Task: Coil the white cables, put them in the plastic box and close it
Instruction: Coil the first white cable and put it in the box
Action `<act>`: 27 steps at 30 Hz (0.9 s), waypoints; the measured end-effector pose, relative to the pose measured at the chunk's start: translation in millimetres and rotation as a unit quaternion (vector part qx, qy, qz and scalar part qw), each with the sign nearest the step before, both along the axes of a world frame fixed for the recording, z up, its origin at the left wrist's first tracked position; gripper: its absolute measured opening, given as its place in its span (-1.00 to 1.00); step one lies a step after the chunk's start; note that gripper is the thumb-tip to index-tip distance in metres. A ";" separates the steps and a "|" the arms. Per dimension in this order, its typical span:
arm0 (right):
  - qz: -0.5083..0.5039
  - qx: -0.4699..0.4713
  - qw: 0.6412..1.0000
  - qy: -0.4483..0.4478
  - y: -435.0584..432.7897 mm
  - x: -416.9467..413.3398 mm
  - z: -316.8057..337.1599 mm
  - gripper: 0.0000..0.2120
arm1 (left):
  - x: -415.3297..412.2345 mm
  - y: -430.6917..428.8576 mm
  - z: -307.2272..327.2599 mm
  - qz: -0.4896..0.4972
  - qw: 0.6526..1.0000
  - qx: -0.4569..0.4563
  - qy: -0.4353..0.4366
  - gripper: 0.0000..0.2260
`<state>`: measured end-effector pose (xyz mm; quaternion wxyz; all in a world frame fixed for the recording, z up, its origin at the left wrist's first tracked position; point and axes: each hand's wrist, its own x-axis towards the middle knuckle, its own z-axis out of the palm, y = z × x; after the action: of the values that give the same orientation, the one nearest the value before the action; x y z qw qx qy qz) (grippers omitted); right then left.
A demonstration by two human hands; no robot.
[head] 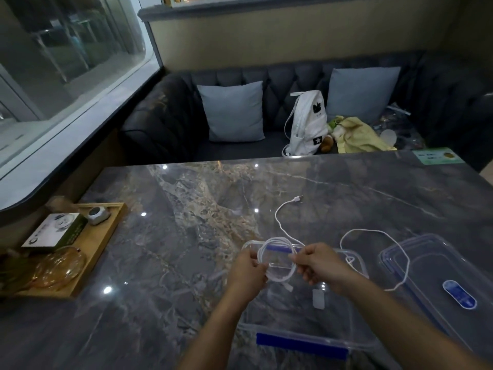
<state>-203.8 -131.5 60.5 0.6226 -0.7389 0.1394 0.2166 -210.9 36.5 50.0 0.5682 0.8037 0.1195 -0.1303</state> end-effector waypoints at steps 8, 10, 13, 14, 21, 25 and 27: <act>0.031 -0.051 0.998 0.035 11.3 -1.3 -31.2 -0.71 | -0.3 -7.6 -18.3 -0.075 0.962 0.264 0.018 -0.47; 0.042 -0.069 0.996 0.038 14.6 -1.3 -37.1 -0.69 | -0.4 -8.2 -21.0 -0.102 0.952 0.288 0.024 -0.43; 0.040 -0.071 0.995 0.062 16.5 -0.9 -46.8 -0.66 | 0.3 -8.0 -22.9 -0.149 0.932 0.329 0.014 -0.59; 0.035 -0.067 0.995 0.071 16.1 -0.5 -49.7 -0.67 | 0.1 -8.6 -22.6 -0.164 0.925 0.343 0.009 -0.65; 0.059 -0.125 0.988 0.069 16.9 4.7 -65.8 -0.66 | 1.8 -13.6 -31.3 -0.195 0.911 0.362 0.010 -0.75; 0.086 -0.157 0.982 0.059 16.8 5.5 -71.1 -0.68 | 4.4 -14.5 -34.9 -0.197 0.912 0.361 0.004 -0.78; 0.097 -0.176 0.978 0.056 16.3 6.2 -70.9 -0.67 | 4.5 -14.4 -36.2 -0.198 0.913 0.357 0.006 -0.77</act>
<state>-197.6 -115.2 -10.4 0.4499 -0.8336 0.1383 0.2890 -206.4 22.1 13.8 0.2049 0.9595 0.0004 -0.1935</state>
